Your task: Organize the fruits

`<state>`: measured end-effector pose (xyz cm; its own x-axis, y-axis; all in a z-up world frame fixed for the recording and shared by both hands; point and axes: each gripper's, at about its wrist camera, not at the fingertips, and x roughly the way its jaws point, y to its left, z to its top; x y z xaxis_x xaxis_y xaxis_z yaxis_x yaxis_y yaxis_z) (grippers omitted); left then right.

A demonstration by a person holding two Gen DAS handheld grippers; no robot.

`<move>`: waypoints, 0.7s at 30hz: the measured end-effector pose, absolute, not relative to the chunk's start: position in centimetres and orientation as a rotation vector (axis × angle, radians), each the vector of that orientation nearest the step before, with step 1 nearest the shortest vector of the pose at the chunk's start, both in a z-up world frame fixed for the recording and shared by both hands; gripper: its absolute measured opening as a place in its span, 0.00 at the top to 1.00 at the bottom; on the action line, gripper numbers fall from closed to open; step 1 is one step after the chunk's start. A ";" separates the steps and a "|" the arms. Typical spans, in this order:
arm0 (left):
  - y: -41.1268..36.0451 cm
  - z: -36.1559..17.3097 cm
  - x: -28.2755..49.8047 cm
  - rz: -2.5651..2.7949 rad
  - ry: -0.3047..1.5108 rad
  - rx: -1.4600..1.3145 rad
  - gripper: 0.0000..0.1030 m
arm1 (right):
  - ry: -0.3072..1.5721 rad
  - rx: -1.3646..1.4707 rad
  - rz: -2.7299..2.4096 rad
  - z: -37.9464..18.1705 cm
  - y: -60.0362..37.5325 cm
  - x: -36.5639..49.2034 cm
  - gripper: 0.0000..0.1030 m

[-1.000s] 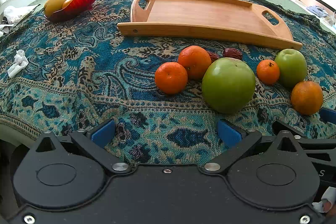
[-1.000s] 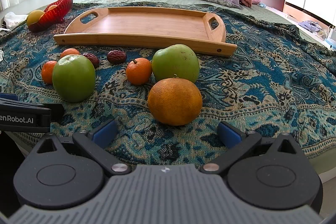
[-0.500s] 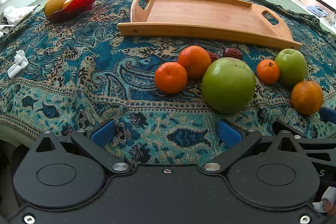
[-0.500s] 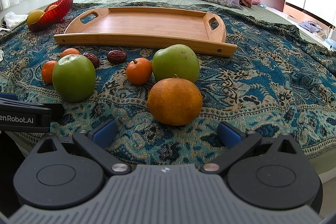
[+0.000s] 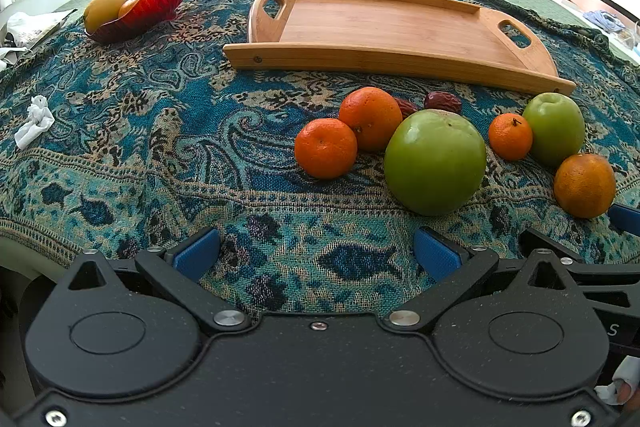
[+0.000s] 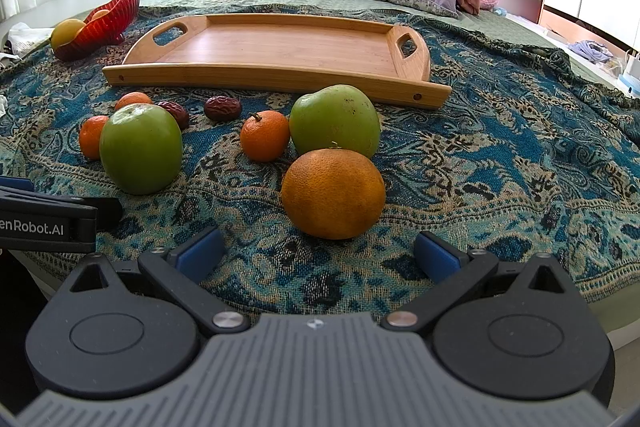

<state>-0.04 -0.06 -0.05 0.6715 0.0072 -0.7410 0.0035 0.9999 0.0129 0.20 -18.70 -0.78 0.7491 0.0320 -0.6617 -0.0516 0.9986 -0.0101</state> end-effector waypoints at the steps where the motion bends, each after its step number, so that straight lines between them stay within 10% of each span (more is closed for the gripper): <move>1: -0.1 -0.1 -0.1 0.002 0.834 0.013 0.00 | 0.723 -0.028 0.046 -0.8 -18.7 0.2 0.00; 21: -0.2 0.2 -1.1 -0.007 0.779 0.026 0.00 | 0.710 -0.051 0.054 -0.9 -18.5 0.0 0.00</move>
